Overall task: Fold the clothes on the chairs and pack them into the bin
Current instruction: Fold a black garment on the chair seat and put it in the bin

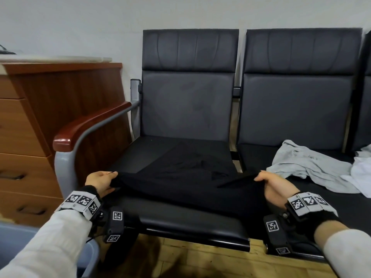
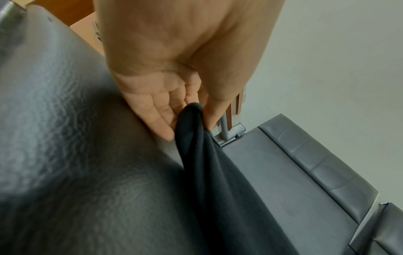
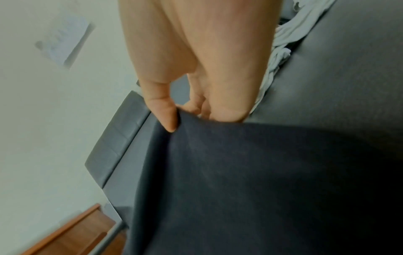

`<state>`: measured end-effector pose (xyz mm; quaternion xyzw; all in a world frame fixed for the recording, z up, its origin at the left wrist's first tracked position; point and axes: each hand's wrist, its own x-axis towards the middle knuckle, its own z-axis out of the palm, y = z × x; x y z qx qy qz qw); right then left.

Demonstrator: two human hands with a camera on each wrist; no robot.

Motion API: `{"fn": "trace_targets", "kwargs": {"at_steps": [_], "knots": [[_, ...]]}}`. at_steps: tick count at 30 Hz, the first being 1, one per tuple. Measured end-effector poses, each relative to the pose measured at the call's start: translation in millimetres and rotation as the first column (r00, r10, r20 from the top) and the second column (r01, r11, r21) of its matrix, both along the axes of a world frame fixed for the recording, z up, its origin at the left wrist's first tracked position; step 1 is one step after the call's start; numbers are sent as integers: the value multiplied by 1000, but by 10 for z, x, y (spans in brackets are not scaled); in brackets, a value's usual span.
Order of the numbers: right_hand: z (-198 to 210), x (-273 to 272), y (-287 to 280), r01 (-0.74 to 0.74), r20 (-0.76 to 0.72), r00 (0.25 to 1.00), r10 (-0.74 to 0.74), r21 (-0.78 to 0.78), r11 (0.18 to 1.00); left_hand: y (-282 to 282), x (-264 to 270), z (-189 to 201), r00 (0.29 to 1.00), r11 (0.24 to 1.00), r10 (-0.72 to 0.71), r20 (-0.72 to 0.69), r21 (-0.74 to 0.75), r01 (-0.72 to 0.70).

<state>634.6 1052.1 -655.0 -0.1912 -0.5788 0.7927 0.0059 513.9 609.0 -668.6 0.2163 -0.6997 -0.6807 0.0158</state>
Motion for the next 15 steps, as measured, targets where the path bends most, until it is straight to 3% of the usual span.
{"fn": "trace_targets", "kwargs": {"at_steps": [3,8,11,15], "knots": [[52,29,-24,-49,13,999,50,-66,997,-15,-4,-22,1000,1000,1,-4,-8,-1],[-25,5,-75,-81,138,989,52,211,974,-21,0,-33,1000,999,-20,-9,-46,20],[-115,-14,-36,-76,160,986,39,228,971,-19,21,-26,999,996,-35,-20,-78,33],[-79,-35,-16,91,30,994,-102,253,963,-51,44,-9,996,996,-33,-79,-80,27]]}}
